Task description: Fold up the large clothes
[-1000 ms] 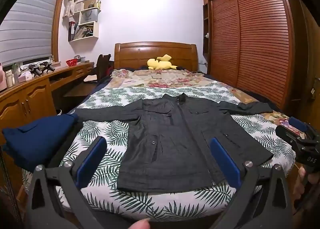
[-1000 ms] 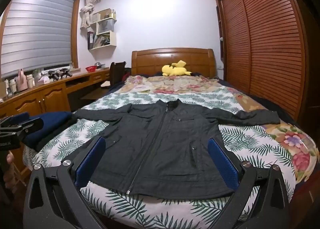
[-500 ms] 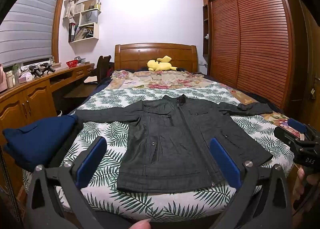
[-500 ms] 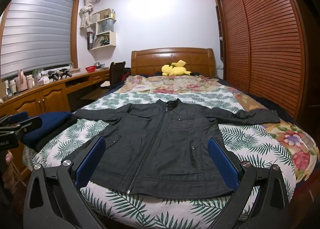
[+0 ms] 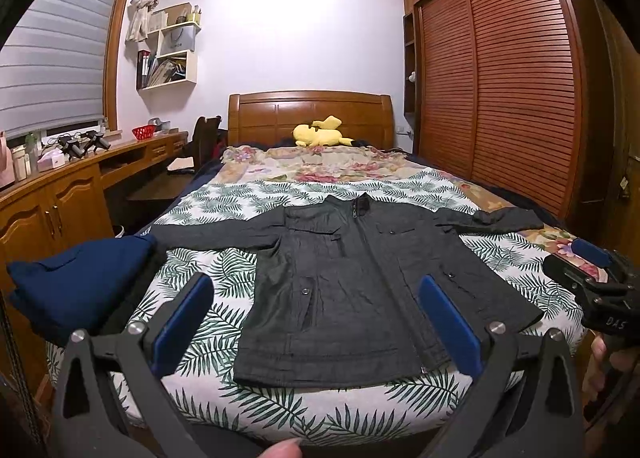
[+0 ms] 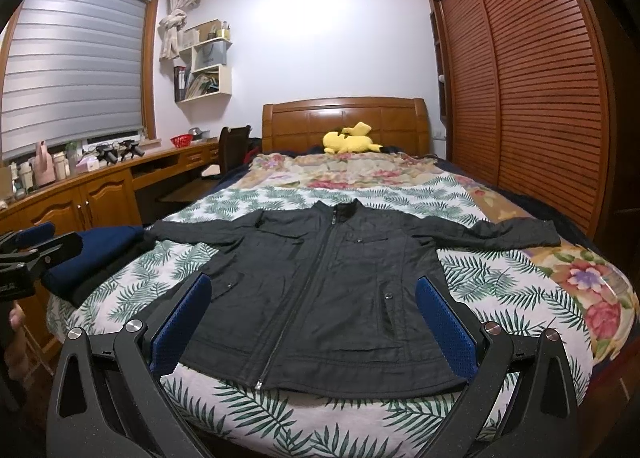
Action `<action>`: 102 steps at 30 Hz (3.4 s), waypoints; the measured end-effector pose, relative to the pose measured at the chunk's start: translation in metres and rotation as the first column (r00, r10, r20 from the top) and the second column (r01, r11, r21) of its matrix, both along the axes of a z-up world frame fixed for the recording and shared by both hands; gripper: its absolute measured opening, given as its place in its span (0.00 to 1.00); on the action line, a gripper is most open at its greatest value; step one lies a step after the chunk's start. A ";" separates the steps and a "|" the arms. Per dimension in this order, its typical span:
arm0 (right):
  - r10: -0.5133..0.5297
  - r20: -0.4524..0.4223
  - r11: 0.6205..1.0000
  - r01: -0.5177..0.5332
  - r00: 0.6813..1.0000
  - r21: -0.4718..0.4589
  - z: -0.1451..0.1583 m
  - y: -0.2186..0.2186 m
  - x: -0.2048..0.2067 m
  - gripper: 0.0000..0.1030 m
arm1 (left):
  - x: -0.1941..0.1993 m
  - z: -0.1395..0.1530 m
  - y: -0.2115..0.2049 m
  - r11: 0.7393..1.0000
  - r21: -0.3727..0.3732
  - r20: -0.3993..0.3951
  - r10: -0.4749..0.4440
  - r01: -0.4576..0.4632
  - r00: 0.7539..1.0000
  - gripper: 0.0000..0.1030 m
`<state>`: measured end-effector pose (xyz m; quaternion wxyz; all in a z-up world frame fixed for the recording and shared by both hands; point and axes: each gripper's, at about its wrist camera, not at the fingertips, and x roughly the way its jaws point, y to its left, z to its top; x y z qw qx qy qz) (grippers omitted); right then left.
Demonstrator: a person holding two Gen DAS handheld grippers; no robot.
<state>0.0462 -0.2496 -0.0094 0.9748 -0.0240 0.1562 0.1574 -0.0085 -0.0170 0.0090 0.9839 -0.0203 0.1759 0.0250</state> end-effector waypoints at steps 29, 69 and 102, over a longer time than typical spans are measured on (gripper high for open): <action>0.001 0.001 1.000 -0.001 1.000 0.004 0.001 0.002 -0.003 1.00 | 0.001 0.000 0.000 1.000 -0.004 0.006 -0.004 0.004 1.000 1.00; 0.130 -0.042 0.991 -0.131 0.991 -0.024 -0.022 0.047 0.063 1.00 | 0.061 -0.046 0.028 1.000 -0.013 -0.119 -0.021 0.020 0.993 1.00; 0.234 -0.301 0.959 -0.271 0.924 -0.088 -0.126 0.117 0.279 1.00 | 0.293 -0.117 0.169 0.990 -0.120 -0.350 0.024 -0.070 0.937 0.91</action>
